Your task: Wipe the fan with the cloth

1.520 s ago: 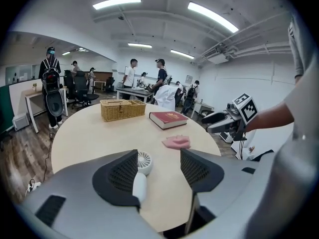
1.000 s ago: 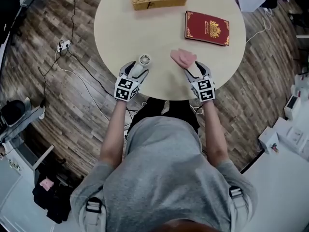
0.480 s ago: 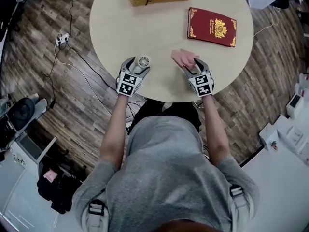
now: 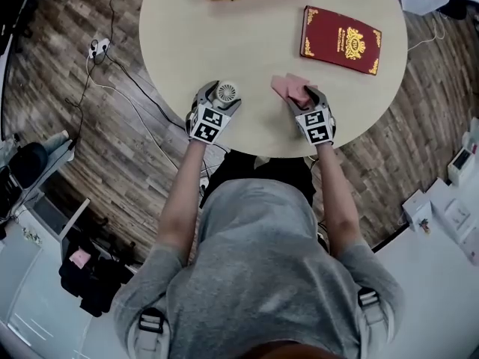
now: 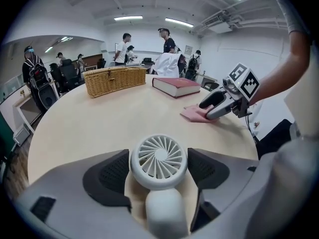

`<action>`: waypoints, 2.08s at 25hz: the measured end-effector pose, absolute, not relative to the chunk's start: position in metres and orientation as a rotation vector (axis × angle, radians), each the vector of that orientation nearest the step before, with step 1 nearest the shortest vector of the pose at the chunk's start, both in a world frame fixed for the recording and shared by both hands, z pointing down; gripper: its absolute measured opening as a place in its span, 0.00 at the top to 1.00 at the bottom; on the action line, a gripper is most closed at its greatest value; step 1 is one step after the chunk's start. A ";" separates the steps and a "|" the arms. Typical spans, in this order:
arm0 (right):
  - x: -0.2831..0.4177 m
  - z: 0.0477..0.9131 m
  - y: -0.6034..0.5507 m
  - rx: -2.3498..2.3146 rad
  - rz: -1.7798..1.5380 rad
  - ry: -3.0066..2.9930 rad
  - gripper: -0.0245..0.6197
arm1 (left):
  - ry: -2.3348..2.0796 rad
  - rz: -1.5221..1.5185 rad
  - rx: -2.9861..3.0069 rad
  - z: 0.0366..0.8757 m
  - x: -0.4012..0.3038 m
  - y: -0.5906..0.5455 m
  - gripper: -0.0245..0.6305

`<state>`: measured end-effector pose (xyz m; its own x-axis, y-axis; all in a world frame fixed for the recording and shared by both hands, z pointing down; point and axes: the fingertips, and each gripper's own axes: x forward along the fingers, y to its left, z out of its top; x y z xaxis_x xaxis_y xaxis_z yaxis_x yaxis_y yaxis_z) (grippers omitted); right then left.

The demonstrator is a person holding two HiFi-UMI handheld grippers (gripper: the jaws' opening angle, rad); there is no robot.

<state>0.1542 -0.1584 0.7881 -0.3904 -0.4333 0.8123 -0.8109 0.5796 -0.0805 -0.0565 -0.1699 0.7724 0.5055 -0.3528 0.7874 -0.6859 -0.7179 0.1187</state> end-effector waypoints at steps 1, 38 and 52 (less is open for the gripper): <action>0.154 0.788 -0.159 0.997 0.604 -2.033 0.55 | -0.858 1.087 2.336 0.774 -0.056 -0.170 0.41; 0.146 0.790 -0.151 1.000 0.645 -2.111 0.88 | -0.988 1.010 2.331 0.787 -0.052 -0.176 0.40; 0.141 0.776 -0.148 0.994 0.685 -2.142 0.90 | -0.953 0.967 2.360 0.767 -0.048 -0.168 0.40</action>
<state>0.1407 -0.1482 0.7760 -0.4854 -0.4495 0.7499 -0.8012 0.5720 -0.1758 -0.0477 -0.1683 0.7668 0.5239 -0.4362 0.7317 -0.7251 -0.6790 0.1144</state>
